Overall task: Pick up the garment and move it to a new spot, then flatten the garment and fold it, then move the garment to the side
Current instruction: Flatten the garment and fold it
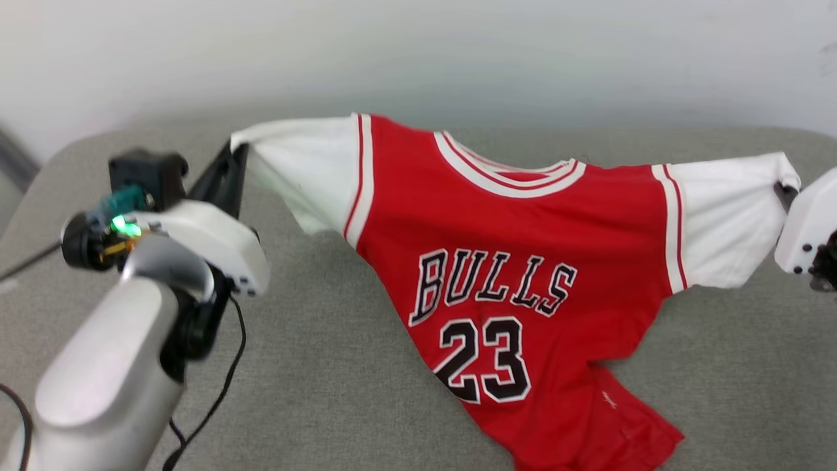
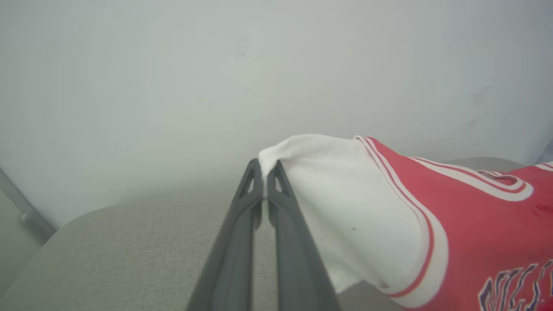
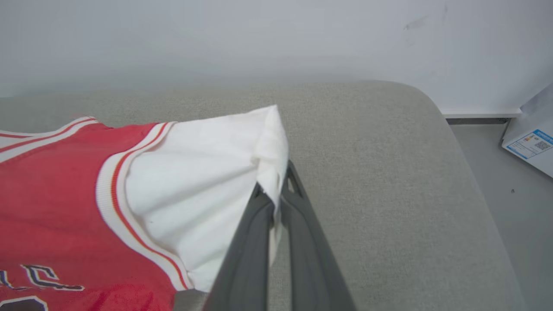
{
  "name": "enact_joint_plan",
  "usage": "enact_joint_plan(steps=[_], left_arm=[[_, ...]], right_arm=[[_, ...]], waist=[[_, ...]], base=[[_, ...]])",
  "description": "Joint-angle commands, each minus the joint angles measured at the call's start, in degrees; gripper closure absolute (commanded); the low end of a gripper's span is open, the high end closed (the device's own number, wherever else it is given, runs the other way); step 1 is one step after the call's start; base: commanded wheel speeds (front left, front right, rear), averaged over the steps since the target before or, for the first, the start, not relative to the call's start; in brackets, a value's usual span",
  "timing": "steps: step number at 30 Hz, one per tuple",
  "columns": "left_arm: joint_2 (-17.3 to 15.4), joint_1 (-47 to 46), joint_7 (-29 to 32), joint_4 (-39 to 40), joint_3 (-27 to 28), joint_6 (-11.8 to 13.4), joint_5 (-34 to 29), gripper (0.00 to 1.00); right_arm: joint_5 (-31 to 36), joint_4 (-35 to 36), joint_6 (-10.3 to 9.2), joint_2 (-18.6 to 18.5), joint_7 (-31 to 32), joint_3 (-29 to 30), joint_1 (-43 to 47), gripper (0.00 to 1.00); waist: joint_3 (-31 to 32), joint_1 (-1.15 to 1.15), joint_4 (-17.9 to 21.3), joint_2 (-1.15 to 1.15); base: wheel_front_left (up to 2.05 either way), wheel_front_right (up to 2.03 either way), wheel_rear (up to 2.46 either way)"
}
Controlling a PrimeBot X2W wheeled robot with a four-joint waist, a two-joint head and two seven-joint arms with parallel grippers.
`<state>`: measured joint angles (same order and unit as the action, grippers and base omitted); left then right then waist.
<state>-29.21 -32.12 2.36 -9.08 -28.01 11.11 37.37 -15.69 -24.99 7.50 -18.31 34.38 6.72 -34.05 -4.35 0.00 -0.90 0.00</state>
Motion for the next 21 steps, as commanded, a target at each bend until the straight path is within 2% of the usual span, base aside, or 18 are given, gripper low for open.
enact_joint_plan(steps=[1,6,11,17,21], left_arm=[[0.08,-1.47,0.02,-1.01,0.52,-0.41,0.63,1.00],[1.45,-11.13,0.67,-8.27,1.86,-3.11,1.83,1.00],[2.32,-22.11,-0.76,-16.90,2.45,-5.60,0.72,1.00],[3.54,-35.11,-3.89,-25.36,4.02,-8.22,0.47,1.00],[3.35,-44.01,-6.80,-28.23,5.02,-9.65,-0.45,1.00]], right_arm=[[0.09,0.23,-0.02,-0.12,-0.48,-0.51,-1.54,1.00],[0.34,-0.42,-0.03,0.12,-3.17,-3.02,-6.75,1.00],[0.52,-2.65,-0.03,0.11,-7.59,-5.12,-14.90,1.00],[0.75,-6.58,-0.03,0.25,-14.74,-6.94,-27.01,1.00],[1.85,-8.23,-0.03,0.19,-19.58,-7.79,-36.25,1.00]], waist=[[2.05,0.00,1.09,0.00],[1.89,0.00,1.86,0.00],[-0.88,0.00,2.80,0.00],[-7.34,0.00,3.89,0.00],[-12.82,0.00,4.49,0.00]], base=[[0.00,0.00,0.00],[0.00,0.00,0.00],[0.00,0.00,0.00],[0.00,0.00,0.00],[0.00,0.00,0.00]])
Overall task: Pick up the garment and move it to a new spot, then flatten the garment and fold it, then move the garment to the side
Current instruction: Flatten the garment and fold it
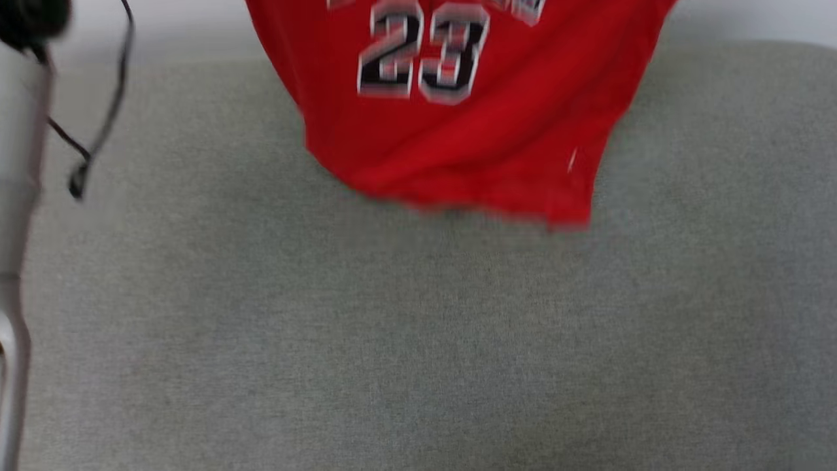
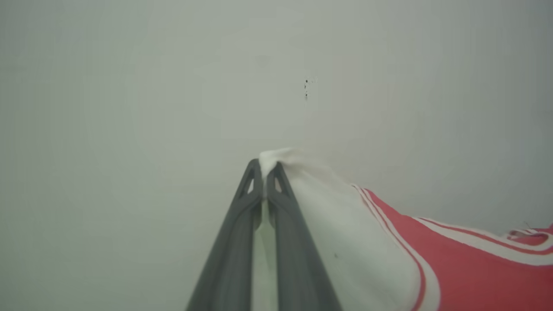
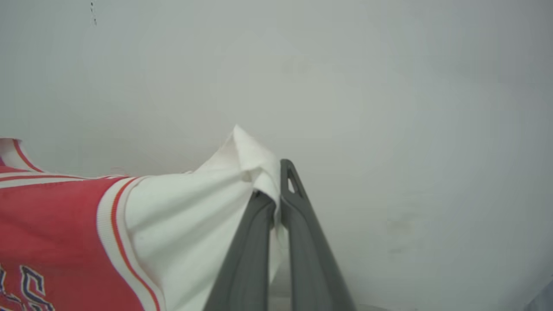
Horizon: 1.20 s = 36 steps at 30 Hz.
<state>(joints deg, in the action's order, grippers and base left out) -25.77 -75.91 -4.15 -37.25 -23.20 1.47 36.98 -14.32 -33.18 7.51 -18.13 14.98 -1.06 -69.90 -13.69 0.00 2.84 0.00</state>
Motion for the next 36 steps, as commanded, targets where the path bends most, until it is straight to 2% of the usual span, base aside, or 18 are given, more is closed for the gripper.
enact_joint_plan(steps=[1,11,17,27,31,36], left_arm=[[-0.07,-2.04,-1.12,-0.78,0.17,-0.41,-0.63,1.00],[-1.33,-19.28,-7.50,-5.93,0.64,-2.48,-3.82,1.00],[0.39,-20.55,-7.80,-9.01,-0.03,-3.69,-3.32,1.00],[3.85,-12.17,-7.60,-14.10,0.19,-4.96,0.69,1.00],[4.80,-7.21,-8.30,-15.31,-0.11,-5.97,1.77,1.00],[6.42,4.98,-9.93,-15.67,0.11,-6.84,4.00,1.00]], right_arm=[[0.74,-0.75,-0.04,0.21,-1.31,-0.25,-2.43,1.00],[1.89,-6.75,-0.04,3.13,-11.06,-3.14,-21.90,1.00],[0.42,-12.45,-0.04,4.92,-14.51,-9.24,-27.23,1.00],[-4.89,-21.25,-0.04,6.26,-14.03,-15.99,-22.91,1.00],[-7.66,-22.10,-0.04,6.27,-14.37,-18.29,-18.43,1.00],[-13.58,-20.32,-0.04,4.48,-15.43,-22.40,-5.85,1.00]], waist=[[-4.58,0.00,0.91,0.00],[-14.96,0.00,3.33,0.00],[-19.83,0.00,3.34,0.00],[-20.55,0.00,1.63,0.00],[-17.80,0.00,0.94,0.00],[-10.97,0.00,-0.20,0.00]], base=[[0.00,0.00,0.00],[0.00,0.00,0.00],[0.00,0.00,0.00],[0.00,0.00,0.00],[0.00,0.00,0.00],[0.00,0.00,0.00]])
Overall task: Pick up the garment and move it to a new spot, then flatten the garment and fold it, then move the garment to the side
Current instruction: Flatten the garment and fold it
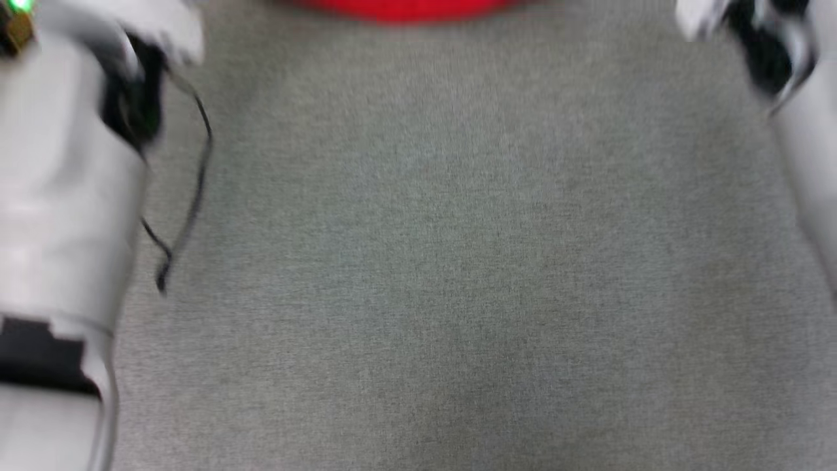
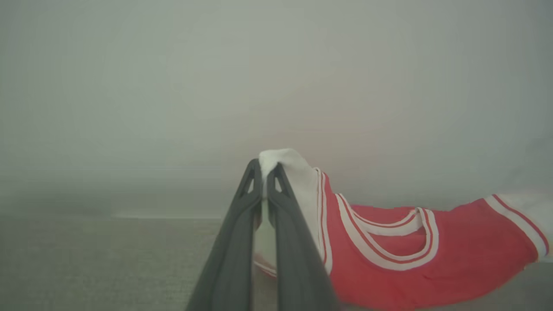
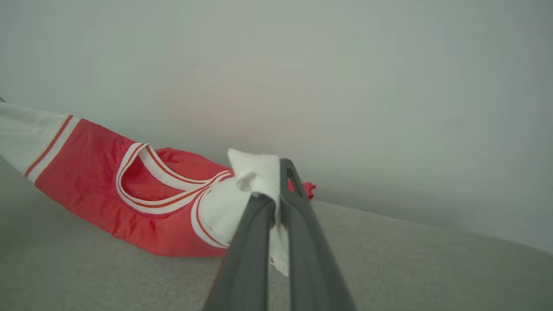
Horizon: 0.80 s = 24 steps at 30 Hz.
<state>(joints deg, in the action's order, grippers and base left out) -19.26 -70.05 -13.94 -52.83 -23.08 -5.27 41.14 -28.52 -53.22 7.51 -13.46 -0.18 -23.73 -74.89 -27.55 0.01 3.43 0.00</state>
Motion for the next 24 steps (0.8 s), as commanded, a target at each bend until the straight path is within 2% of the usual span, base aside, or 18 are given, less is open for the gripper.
enact_joint_plan(steps=[1,6,10,18,21,24], left_arm=[[0.12,1.96,-0.46,0.20,0.12,-0.15,0.01,1.00],[0.34,16.71,-1.16,2.95,1.06,0.09,1.17,1.00],[-0.21,28.66,-1.33,8.70,2.26,1.73,0.66,1.00],[-1.22,54.40,-1.28,27.24,5.45,9.35,-0.75,1.00],[-1.85,62.65,0.37,33.63,5.20,12.41,-0.26,1.00],[-2.71,70.13,2.70,38.93,5.12,15.14,0.58,1.00]], right_arm=[[-0.73,0.50,-0.04,-0.70,-0.52,-0.21,2.13,1.00],[-6.02,5.40,-0.04,-3.83,-0.67,-2.10,17.11,1.00],[-8.99,10.36,-0.03,-6.03,0.51,-2.25,28.67,1.00],[-9.51,21.90,-0.03,-9.47,4.81,2.71,50.60,1.00],[-8.10,26.81,-0.03,-9.04,7.36,6.53,59.65,1.00],[-5.84,32.50,-0.03,-7.04,10.51,10.97,68.82,1.00]], waist=[[4.59,-0.01,-1.04,0.00],[12.58,-0.01,-1.43,0.00],[17.71,-0.01,-1.51,0.00],[24.78,-0.01,-2.09,0.00],[26.62,-0.01,-2.17,0.00],[27.86,-0.01,-2.39,0.00]], base=[[0.00,0.00,0.00],[0.00,0.00,0.00],[0.00,0.00,0.00],[0.00,0.00,0.00],[0.00,0.00,0.00],[0.00,0.00,0.00]])
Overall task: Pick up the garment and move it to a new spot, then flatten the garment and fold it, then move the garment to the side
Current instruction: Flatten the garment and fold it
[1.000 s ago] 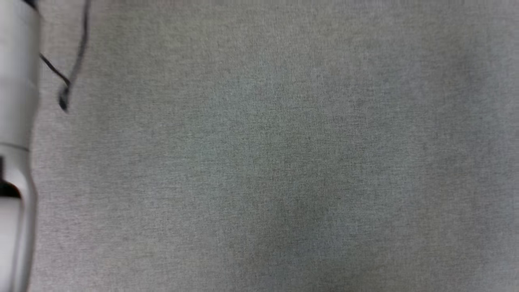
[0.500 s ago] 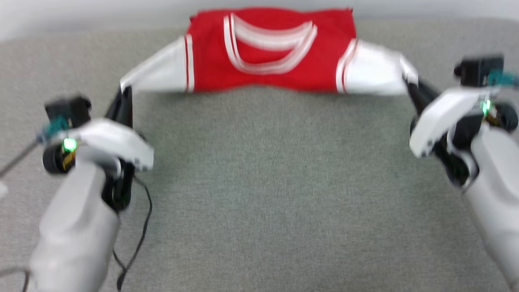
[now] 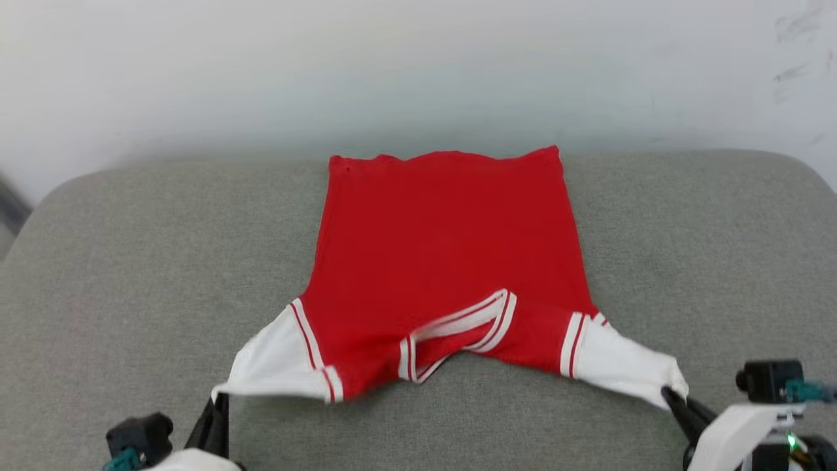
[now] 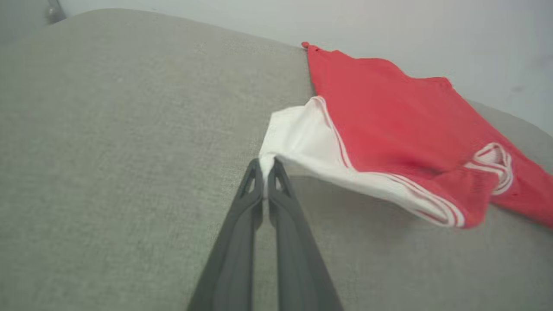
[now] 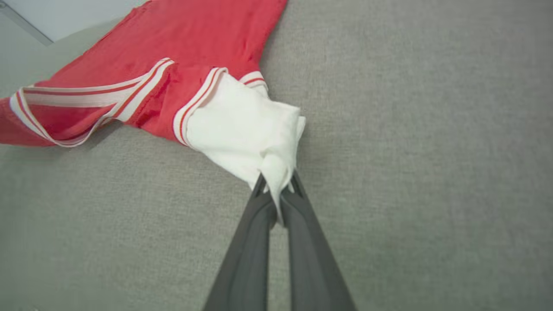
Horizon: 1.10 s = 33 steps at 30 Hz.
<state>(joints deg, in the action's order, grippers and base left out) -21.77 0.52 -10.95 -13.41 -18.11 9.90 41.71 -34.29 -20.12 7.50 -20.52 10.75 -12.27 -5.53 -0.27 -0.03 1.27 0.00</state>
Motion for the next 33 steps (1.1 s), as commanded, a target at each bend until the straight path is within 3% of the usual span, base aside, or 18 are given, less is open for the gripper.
enact_joint_plan(steps=[1,6,10,11,12,13,18,23,28,33], left_arm=[[-0.55,1.57,0.42,1.00,0.09,0.75,0.22,1.00],[-1.51,9.19,2.51,6.22,0.55,4.39,0.91,1.00],[-2.10,11.80,3.06,8.84,0.69,5.77,0.95,1.00],[-2.16,12.11,3.15,9.22,0.62,5.87,0.85,1.00],[-2.11,12.05,3.25,9.77,0.33,6.03,0.56,1.00],[-2.18,11.81,3.23,10.39,0.05,6.22,0.14,1.00],[-2.95,9.75,3.56,13.53,-0.22,6.78,-0.97,1.00],[-4.19,7.05,4.21,17.06,-0.66,7.12,-2.69,1.00],[-4.29,3.22,4.28,20.25,-1.40,6.45,-4.19,1.00],[-3.42,-2.60,3.39,21.83,-2.28,4.58,-4.92,1.00]], right_arm=[[0.55,1.33,-0.02,0.72,0.61,1.28,2.26,1.00],[3.95,9.10,-0.02,4.64,7.34,7.74,14.65,1.00],[7.56,12.78,-0.01,6.15,10.24,9.81,19.88,1.00],[7.53,13.34,-0.02,6.75,10.69,10.42,20.49,0.90],[8.06,13.87,-0.02,7.04,10.94,10.94,20.90,0.57],[8.39,14.30,-0.02,7.45,11.34,11.43,21.09,0.00],[9.50,17.73,-0.01,8.58,10.38,13.31,17.57,0.00],[10.67,18.70,-0.02,8.89,8.63,17.45,8.16,0.00],[10.59,12.09,-0.02,7.53,9.49,20.31,-6.49,0.00],[10.17,2.01,-0.02,5.34,14.11,22.75,-22.91,0.00]], waist=[[0.74,0.03,-0.30,0.00],[1.17,0.03,-0.49,0.00],[0.94,0.03,-0.64,0.00],[0.87,0.03,-0.71,0.00],[0.80,0.03,-0.81,0.00],[0.75,0.03,-0.92,0.00],[0.03,0.03,-1.73,0.00],[-2.84,0.03,-2.79,0.00],[-8.72,0.03,-4.67,0.00],[-17.39,0.03,-7.58,0.00]], base=[[0.00,0.00,0.00],[0.00,0.00,0.00],[0.00,0.00,0.00],[0.00,0.00,0.00],[0.00,0.00,0.00],[0.00,0.00,0.00],[0.00,0.00,0.00],[0.00,0.00,0.00],[0.00,0.00,0.00],[0.00,0.00,0.00]])
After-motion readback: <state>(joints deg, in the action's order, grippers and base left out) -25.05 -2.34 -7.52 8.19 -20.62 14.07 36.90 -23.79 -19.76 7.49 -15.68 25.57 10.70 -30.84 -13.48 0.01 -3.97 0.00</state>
